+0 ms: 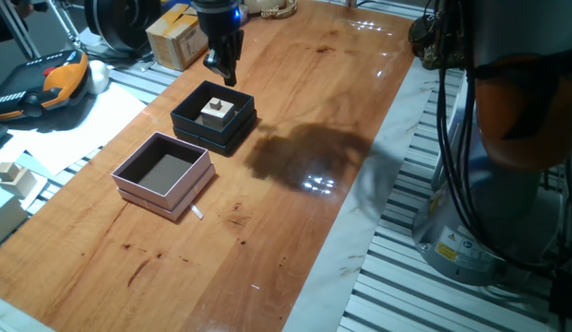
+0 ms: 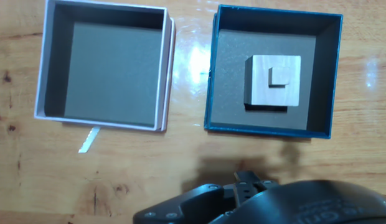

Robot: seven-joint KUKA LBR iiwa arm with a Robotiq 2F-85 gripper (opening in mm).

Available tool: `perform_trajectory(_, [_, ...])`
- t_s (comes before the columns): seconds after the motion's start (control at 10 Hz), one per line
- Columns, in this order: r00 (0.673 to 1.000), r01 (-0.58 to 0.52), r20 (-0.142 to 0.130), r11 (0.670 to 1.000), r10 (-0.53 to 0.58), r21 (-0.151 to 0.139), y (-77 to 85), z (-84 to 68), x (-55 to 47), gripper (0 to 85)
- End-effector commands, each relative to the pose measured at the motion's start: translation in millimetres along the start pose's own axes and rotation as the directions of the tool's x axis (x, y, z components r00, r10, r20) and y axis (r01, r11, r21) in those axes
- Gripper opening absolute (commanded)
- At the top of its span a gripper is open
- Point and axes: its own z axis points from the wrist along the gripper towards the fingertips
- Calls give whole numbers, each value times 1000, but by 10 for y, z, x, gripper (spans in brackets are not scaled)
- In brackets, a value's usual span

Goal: Move an object from one box to another

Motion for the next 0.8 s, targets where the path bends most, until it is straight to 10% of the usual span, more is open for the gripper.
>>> perform_trajectory(0.0, [1000,0,1,1000,0,-1,-17,14,-20,0])
perform_trajectory(0.4, [1000,-17,-5,1000,17,-26,-157,58,-154,0])
perform_trajectory(0.7, [995,-99,20,995,99,23,-96,22,-194,0])
